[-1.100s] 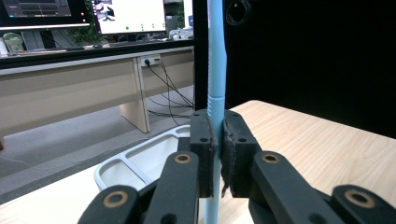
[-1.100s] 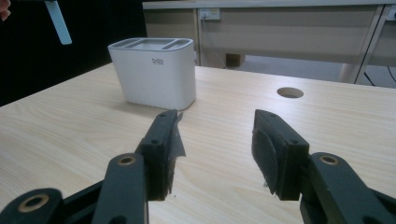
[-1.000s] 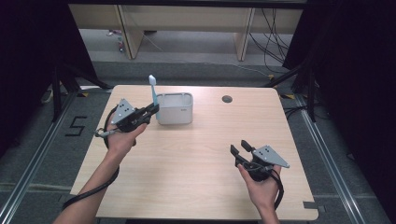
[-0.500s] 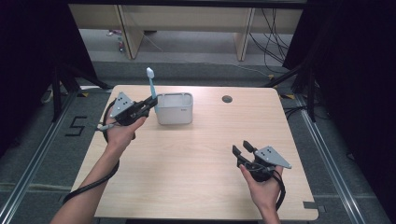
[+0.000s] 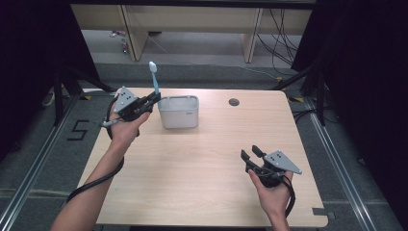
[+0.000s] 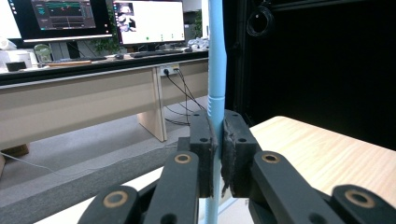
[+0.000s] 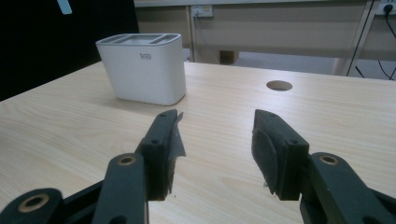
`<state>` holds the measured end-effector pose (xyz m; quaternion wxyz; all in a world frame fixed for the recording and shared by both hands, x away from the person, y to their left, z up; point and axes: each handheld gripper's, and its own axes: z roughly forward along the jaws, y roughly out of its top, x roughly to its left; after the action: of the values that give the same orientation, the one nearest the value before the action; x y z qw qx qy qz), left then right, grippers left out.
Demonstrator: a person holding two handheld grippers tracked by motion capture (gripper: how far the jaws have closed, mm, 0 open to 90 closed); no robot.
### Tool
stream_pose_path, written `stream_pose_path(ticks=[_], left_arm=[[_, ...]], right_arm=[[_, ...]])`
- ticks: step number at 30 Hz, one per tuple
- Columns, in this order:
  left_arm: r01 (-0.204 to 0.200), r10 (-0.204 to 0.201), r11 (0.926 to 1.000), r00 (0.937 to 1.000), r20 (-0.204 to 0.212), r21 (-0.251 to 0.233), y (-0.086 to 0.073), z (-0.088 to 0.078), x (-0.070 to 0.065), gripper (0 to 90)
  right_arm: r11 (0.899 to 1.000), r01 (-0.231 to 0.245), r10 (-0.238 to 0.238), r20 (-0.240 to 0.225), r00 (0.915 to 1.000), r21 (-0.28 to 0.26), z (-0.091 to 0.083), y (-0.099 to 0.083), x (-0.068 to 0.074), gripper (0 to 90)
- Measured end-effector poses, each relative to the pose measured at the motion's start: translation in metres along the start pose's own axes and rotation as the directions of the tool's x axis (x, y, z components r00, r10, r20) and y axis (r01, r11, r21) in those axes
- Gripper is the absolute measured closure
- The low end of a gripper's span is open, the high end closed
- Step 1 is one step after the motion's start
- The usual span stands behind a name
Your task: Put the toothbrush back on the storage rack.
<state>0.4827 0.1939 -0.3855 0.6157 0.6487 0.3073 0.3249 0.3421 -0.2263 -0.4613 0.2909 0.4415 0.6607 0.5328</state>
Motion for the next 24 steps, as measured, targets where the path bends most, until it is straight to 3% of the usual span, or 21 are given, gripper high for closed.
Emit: stream_pose_path(ticks=[3, 9, 10, 15, 18, 20, 24], left_arm=[[-0.004, 0.004, 1.0, 1.0, -0.004, 0.005, 0.0, 0.004, 0.003, 83.5], [-0.011, 0.011, 0.9998, 0.9998, -0.017, 0.014, -0.002, 0.012, 0.008, 83.5], [-0.007, 0.007, 0.9998, 0.9998, -0.02, 0.017, -0.003, 0.014, 0.008, 83.5], [0.009, -0.008, 0.9996, 0.9996, -0.028, 0.027, -0.006, 0.022, 0.014, 83.5], [0.014, -0.013, 0.9993, 0.9993, -0.036, 0.035, -0.009, 0.026, 0.016, 83.5], [0.016, -0.015, 0.999, 0.999, -0.042, 0.041, -0.011, 0.029, 0.019, 83.5], [0.023, -0.021, 0.9984, 0.9986, -0.049, 0.051, -0.016, 0.034, 0.022, 83.5]], right_arm=[[1.0, 0.014, -0.014, 0.006, 0.9999, -0.006, 0.001, 0.0, -0.001, 51.6], [1.0, -0.002, 0.002, 0.001, 1.0, 0.005, 0.0, -0.001, -0.001, 51.6], [1.0, -0.013, 0.013, -0.011, 0.9999, 0.001, 0.0, -0.002, -0.001, 51.6], [1.0, 0.012, -0.012, 0.018, 0.9998, 0.014, -0.002, -0.001, -0.004, 51.6], [1.0, -0.02, 0.02, -0.003, 0.9998, 0.01, -0.002, -0.001, -0.003, 51.7], [1.0, 0.007, -0.007, 0.006, 1.0, 0.0, -0.002, -0.001, -0.005, 51.7], [1.0, -0.012, 0.012, -0.006, 0.9999, 0.002, -0.001, -0.002, -0.004, 51.7]])
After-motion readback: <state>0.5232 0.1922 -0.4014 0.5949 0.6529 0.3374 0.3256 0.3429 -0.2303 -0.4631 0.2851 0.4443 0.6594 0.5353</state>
